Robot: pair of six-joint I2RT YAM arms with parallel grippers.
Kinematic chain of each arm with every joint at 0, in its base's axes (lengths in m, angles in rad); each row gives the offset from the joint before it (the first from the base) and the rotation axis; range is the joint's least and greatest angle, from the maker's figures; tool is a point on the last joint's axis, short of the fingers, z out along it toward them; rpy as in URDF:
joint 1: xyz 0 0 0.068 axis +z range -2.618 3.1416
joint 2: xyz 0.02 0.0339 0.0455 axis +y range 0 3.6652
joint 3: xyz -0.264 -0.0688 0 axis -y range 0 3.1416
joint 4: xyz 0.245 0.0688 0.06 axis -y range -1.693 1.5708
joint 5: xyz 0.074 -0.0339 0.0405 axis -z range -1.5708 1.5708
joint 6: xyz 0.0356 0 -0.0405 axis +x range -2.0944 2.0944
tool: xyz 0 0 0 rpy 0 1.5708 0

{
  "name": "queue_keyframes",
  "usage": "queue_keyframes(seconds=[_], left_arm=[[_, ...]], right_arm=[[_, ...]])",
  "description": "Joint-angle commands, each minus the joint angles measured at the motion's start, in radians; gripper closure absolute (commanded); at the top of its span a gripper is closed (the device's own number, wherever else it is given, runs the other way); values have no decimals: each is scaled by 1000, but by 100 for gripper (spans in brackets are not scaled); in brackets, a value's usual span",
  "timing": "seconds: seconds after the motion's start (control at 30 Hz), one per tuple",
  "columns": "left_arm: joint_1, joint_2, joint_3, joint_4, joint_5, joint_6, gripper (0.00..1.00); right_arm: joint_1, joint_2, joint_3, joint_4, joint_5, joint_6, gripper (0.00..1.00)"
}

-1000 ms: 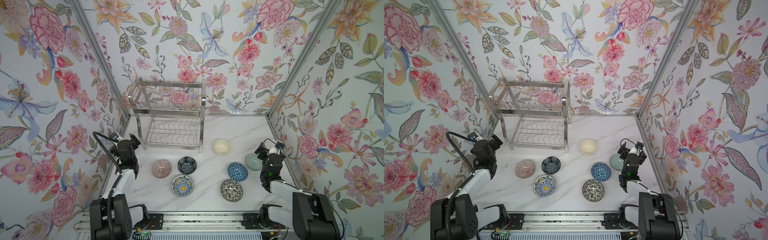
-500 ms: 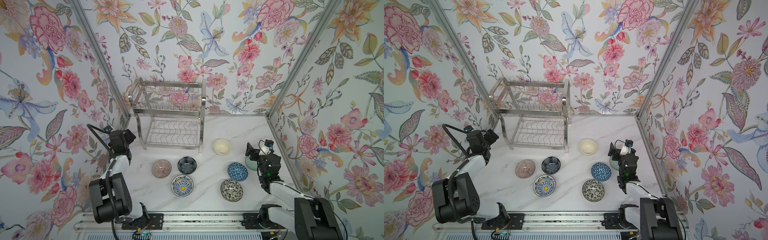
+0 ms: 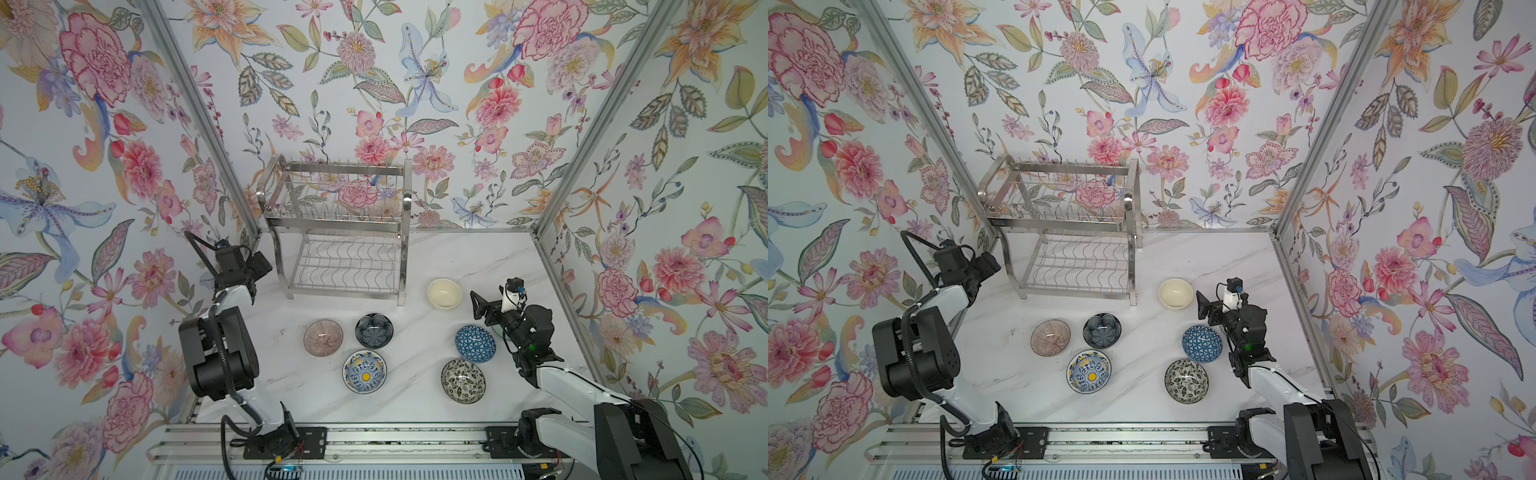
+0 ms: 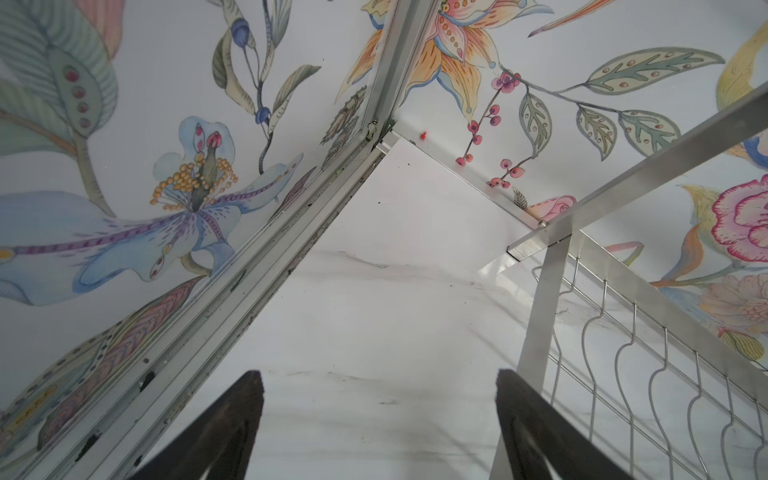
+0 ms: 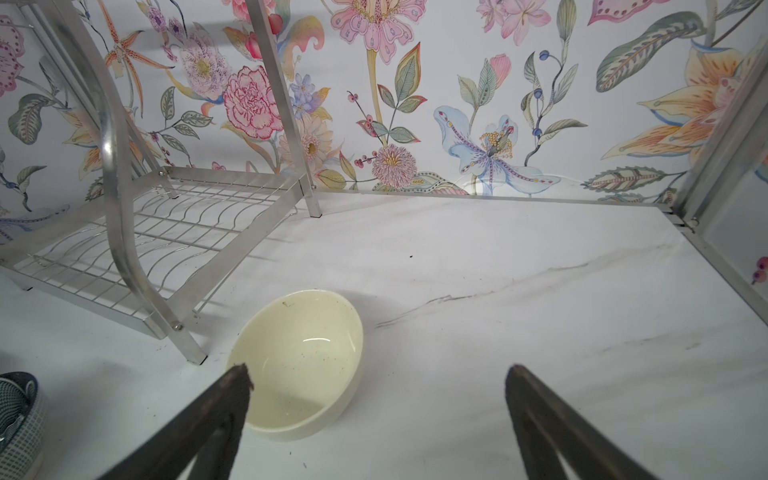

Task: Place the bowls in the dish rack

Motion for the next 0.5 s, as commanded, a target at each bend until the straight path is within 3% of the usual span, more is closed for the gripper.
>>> queue_keyframes(seconds=[0.0,0.2,0.47], left_arm=[[7,56,95,-73,105,81,11],[10,150,242,-231,170,210,10],[9,208,295,-280,314,292,11]], right_arm=[[6,-6,29,-11,-34,-16,3],[6,-3,31,-11,-48,-16,3],[6,13,37,-24,-48,-21,3]])
